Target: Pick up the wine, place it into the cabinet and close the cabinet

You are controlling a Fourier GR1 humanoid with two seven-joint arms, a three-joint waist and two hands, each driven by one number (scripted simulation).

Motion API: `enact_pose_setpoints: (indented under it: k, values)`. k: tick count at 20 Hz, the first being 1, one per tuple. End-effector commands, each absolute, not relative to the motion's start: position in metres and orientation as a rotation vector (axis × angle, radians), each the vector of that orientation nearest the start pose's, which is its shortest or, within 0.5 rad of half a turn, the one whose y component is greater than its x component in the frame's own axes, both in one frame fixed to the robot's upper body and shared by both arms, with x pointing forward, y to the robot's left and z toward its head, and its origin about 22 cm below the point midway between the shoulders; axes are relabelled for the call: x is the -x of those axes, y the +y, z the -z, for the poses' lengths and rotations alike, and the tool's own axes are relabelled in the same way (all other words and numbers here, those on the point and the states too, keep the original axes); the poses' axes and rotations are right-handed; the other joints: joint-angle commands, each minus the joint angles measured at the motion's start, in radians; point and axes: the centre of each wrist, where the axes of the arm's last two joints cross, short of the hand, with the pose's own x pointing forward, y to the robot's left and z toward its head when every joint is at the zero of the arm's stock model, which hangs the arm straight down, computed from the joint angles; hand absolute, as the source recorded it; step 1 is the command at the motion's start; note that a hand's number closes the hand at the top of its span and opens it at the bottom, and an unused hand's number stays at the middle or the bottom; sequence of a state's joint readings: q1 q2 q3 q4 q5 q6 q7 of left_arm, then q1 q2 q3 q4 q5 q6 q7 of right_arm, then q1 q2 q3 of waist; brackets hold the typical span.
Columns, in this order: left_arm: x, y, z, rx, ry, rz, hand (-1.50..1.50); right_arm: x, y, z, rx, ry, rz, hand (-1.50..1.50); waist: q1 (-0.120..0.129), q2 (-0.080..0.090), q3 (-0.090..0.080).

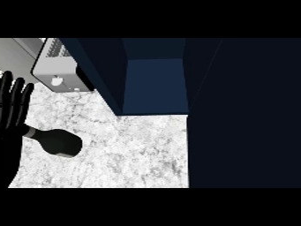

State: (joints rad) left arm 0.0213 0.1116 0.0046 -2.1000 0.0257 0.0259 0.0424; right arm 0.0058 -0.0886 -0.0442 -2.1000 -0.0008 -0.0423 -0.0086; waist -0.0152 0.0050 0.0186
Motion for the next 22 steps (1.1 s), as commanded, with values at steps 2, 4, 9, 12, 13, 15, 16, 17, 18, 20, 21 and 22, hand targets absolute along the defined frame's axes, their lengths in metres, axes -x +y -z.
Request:
enact_pose_setpoints:
  k: [2,4,9,12,13,15,16,17,18,20,21,22]
  values:
    - [-0.197,0.262,-0.111,0.166,-2.055,0.193,-1.50,-0.200,-0.253,-0.115,0.090,-2.099,-0.020,-1.50,0.016,-0.006,-0.020]
    - [-0.199,0.257,-0.120,0.363,-2.073,0.332,-1.50,-0.191,-0.244,-0.118,0.053,-2.102,-0.067,-1.50,0.007,-0.008,-0.021]
    - [-0.175,0.250,-0.085,0.815,-1.804,0.313,-1.50,-0.180,-0.226,-0.115,-0.176,-1.941,-0.213,-1.50,0.025,-0.010,-0.025]
    - [-0.150,0.277,-0.091,0.883,-1.761,0.329,-1.50,-0.160,-0.231,-0.125,-0.193,-1.929,-0.234,-1.50,0.027,-0.014,-0.021]
    - [-0.153,0.280,-0.101,0.894,-1.750,0.337,-1.50,-0.155,-0.224,-0.130,-0.209,-1.923,-0.229,-1.50,0.020,-0.011,-0.020]
    - [-0.137,0.297,-0.118,0.883,-1.762,0.352,-1.50,-0.136,-0.227,-0.141,-0.194,-1.934,-0.216,-1.50,0.021,-0.011,-0.019]
    - [-0.135,0.300,-0.117,0.892,-1.745,0.335,-1.50,-0.143,-0.232,-0.145,-0.224,-1.927,-0.270,-1.50,0.023,-0.009,-0.019]
    - [-0.135,0.306,-0.127,0.909,-1.733,0.345,-1.50,-0.144,-0.219,-0.149,-0.223,-1.928,-0.253,-1.50,0.024,-0.008,-0.019]
    - [-0.136,0.304,-0.138,0.916,-1.721,0.371,-1.50,-0.156,-0.227,-0.161,-0.217,-1.933,-0.237,-1.50,0.026,-0.006,-0.019]
    - [-0.140,0.314,-0.139,0.917,-1.760,0.344,-1.50,-0.134,-0.230,-0.160,-0.202,-1.937,-0.241,-1.50,0.017,-0.007,-0.019]
    - [-0.131,0.318,-0.146,0.901,-1.745,0.334,-1.50,-0.136,-0.222,-0.175,-0.209,-1.922,-0.221,-1.50,0.024,-0.007,-0.019]
    - [-0.123,0.304,-0.140,0.907,-1.768,0.332,-1.50,-0.126,-0.230,-0.181,-0.205,-1.939,-0.228,-1.50,0.021,-0.008,-0.019]
